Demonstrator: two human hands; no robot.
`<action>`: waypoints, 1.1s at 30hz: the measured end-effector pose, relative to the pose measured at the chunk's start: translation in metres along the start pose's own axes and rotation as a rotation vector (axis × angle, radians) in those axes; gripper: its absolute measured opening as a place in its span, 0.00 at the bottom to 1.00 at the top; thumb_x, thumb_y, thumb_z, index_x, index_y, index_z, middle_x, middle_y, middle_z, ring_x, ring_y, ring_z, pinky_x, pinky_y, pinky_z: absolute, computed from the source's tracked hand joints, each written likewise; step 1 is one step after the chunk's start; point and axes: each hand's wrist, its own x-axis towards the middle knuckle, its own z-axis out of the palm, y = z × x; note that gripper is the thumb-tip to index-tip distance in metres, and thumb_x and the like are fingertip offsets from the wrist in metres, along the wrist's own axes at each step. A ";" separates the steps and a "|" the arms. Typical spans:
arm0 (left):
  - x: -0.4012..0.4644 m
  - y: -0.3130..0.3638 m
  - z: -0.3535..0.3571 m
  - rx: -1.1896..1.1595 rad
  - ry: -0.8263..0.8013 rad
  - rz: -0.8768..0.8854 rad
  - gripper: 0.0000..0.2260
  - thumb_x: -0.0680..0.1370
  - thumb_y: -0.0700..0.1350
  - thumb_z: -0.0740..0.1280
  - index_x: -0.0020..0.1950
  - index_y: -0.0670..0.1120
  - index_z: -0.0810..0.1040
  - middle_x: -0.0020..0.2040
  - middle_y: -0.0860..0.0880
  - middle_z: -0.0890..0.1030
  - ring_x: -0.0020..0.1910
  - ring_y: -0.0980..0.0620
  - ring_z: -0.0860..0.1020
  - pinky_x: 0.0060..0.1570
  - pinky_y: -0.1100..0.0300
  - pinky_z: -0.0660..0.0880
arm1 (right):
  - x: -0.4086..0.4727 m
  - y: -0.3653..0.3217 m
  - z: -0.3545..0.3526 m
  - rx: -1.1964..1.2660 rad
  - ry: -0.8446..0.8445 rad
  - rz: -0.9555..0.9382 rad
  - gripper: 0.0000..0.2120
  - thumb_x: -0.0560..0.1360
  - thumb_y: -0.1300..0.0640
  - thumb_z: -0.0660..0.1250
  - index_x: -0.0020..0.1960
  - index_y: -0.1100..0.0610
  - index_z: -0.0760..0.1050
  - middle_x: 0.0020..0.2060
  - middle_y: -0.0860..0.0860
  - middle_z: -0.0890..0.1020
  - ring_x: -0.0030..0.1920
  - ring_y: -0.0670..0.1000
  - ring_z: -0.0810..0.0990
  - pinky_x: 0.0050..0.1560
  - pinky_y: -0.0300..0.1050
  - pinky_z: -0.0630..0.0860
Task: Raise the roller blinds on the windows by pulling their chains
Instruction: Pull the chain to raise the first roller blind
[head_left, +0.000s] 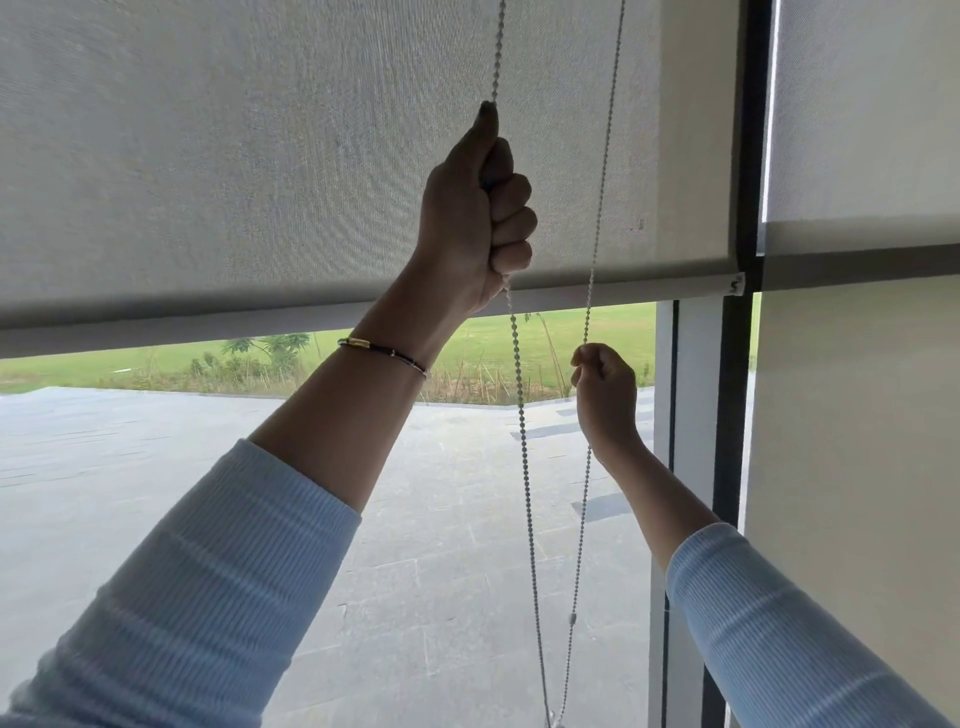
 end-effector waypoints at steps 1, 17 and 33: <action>-0.001 -0.001 0.001 0.004 0.000 0.004 0.26 0.85 0.56 0.51 0.26 0.53 0.57 0.21 0.57 0.58 0.17 0.61 0.54 0.21 0.74 0.54 | 0.001 0.000 0.000 -0.001 0.001 0.000 0.18 0.77 0.70 0.55 0.37 0.53 0.74 0.29 0.49 0.74 0.28 0.48 0.69 0.31 0.43 0.66; -0.008 -0.009 -0.010 0.108 0.053 -0.009 0.25 0.85 0.57 0.52 0.27 0.53 0.59 0.21 0.57 0.57 0.18 0.60 0.53 0.20 0.73 0.54 | 0.002 -0.010 -0.003 0.054 -0.030 -0.078 0.18 0.78 0.71 0.54 0.38 0.54 0.73 0.29 0.49 0.72 0.28 0.45 0.67 0.28 0.36 0.63; 0.003 0.001 -0.003 0.090 0.067 -0.005 0.23 0.85 0.56 0.53 0.31 0.52 0.55 0.21 0.56 0.57 0.18 0.60 0.53 0.21 0.73 0.54 | -0.005 0.003 0.007 0.064 -0.048 -0.046 0.15 0.78 0.71 0.54 0.39 0.58 0.72 0.28 0.50 0.70 0.25 0.41 0.65 0.26 0.34 0.61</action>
